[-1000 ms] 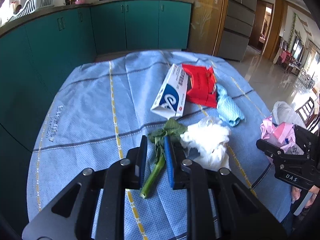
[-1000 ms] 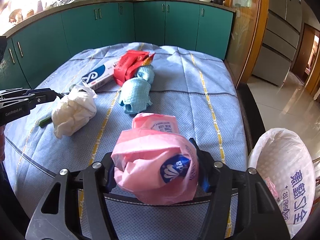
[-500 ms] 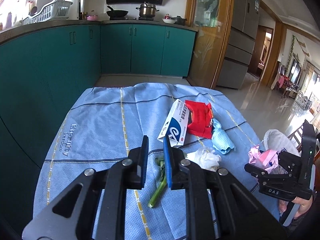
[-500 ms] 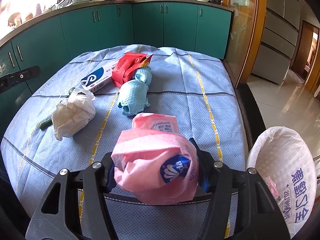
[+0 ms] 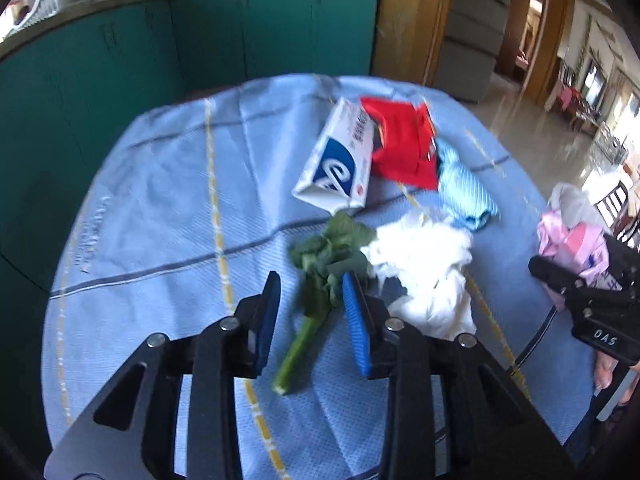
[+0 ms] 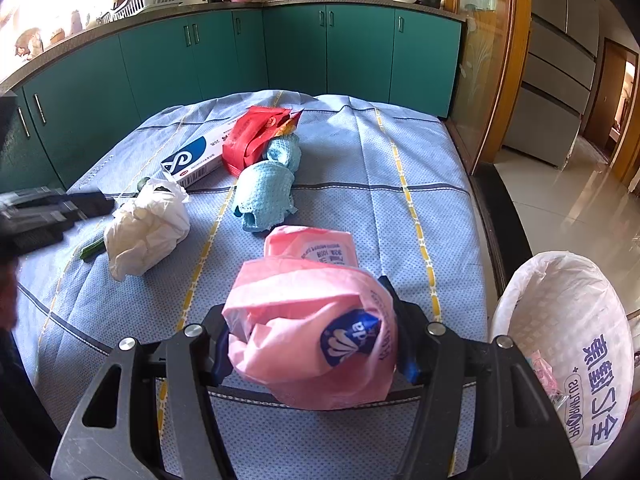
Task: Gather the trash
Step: 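Lift the green vegetable with the left tool while the right tool holds the pink bag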
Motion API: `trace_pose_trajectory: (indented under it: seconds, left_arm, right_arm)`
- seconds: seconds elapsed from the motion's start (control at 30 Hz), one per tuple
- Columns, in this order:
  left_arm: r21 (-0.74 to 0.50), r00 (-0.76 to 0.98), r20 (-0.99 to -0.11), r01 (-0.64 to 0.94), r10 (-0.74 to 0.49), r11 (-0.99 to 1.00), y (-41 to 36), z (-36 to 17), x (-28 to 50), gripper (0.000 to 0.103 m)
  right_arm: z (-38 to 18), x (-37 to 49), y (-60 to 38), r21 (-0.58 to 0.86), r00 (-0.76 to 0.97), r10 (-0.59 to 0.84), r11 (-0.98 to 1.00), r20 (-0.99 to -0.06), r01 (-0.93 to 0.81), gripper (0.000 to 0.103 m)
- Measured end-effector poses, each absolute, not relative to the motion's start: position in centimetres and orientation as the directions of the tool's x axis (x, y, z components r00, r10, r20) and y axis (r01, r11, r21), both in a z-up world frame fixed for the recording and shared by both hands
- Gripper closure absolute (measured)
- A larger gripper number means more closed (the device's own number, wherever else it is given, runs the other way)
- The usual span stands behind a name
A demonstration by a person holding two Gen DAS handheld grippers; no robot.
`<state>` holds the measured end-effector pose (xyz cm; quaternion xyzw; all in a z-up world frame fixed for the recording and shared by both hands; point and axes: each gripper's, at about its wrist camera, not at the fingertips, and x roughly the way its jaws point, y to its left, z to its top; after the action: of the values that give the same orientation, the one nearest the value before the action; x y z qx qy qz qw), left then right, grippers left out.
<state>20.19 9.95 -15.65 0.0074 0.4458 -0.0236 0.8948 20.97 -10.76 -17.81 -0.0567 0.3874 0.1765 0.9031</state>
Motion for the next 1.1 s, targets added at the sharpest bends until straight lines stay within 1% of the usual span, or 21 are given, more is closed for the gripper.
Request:
trace_pose_trajectory:
  seconds: [0.07,0.27,0.3,0.37,0.4,0.47,0.57,0.77,1.1]
  left_arm:
    - [0.004,0.597,-0.801,0.061,-0.033,0.998,9.4,-16.0,20.6,0.058]
    - [0.025,0.582,-0.813,0.065,-0.018,0.998,8.9,-16.6,21.7,0.057]
    - [0.029,0.583,-0.813,0.066,-0.015,0.997,8.8,-16.6,21.7,0.058]
    - [0.022,0.584,-0.812,0.071,-0.023,0.997,8.7,-16.7,21.6,0.069]
    - [0.024,0.586,-0.81,0.07,-0.021,0.997,8.7,-16.6,21.6,0.071]
    - [0.047,0.6,-0.8,0.064,-0.001,0.997,8.6,-16.5,21.4,0.083]
    - [0.079,0.641,-0.768,0.062,0.021,0.995,8.2,-15.6,20.6,0.085]
    - [0.134,0.729,-0.683,0.065,0.044,0.989,7.3,-13.1,18.2,0.085]
    - [0.099,0.827,-0.561,0.028,0.032,0.995,7.5,-9.9,16.6,0.085]
  right_arm:
    - [-17.8,21.1,-10.7,0.035,0.636,0.276,0.931,-0.721,-0.363,0.042]
    - [-18.0,21.2,-10.5,0.032,0.63,0.275,0.929,-0.726,-0.369,0.042]
    - [-18.0,21.2,-10.5,0.032,0.63,0.275,0.929,-0.726,-0.37,0.042]
    - [-18.0,21.1,-10.5,0.033,0.629,0.279,0.927,-0.725,-0.373,0.042]
    - [-18.0,21.1,-10.4,0.033,0.629,0.28,0.927,-0.725,-0.374,0.042]
    - [-18.0,21.1,-10.4,0.032,0.63,0.279,0.927,-0.724,-0.374,0.042]
    - [-17.9,21.1,-10.5,0.034,0.638,0.278,0.93,-0.718,-0.367,0.042]
    - [-17.7,21.1,-10.8,0.04,0.641,0.279,0.932,-0.715,-0.36,0.042]
    - [-17.1,20.6,-10.6,0.037,0.661,0.294,0.927,-0.691,-0.373,0.042]
